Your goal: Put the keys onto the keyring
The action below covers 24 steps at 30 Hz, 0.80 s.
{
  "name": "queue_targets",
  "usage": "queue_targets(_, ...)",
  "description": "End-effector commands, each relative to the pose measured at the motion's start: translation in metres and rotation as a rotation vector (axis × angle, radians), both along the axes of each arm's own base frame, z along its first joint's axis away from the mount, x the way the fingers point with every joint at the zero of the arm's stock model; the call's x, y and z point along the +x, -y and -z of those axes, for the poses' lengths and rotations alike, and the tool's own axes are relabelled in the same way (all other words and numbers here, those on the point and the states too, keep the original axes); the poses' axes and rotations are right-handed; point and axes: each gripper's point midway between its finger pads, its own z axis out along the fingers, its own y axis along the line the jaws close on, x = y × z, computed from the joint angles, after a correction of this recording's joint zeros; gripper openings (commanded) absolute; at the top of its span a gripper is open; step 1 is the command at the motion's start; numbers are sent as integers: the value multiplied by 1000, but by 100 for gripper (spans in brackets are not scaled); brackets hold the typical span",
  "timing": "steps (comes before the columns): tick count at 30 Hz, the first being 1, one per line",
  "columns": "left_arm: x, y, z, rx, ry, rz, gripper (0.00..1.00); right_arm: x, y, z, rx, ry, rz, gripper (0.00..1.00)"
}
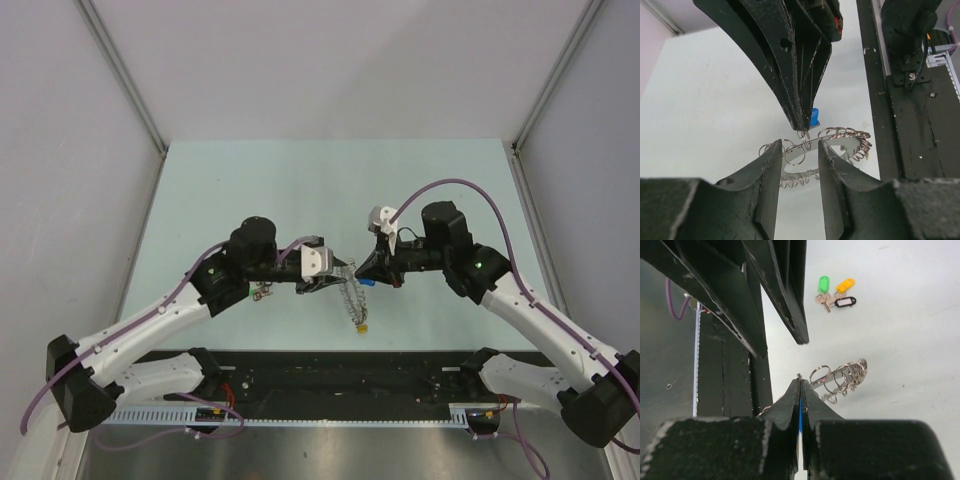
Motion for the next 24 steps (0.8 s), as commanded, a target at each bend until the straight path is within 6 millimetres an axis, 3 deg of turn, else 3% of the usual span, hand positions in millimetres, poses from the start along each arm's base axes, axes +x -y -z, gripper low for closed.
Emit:
queue_targets(1,-7,6,0,24,-66,43,39,7,-3,-19,1,72,28,0)
queue_targets(6,3,10,9,59,-138,-21,29,7,-8,-16,-12,73,34,0)
queue_targets(24,0,18,43,142,-263,-33,28,6,-14,-14,-21,57,50,0)
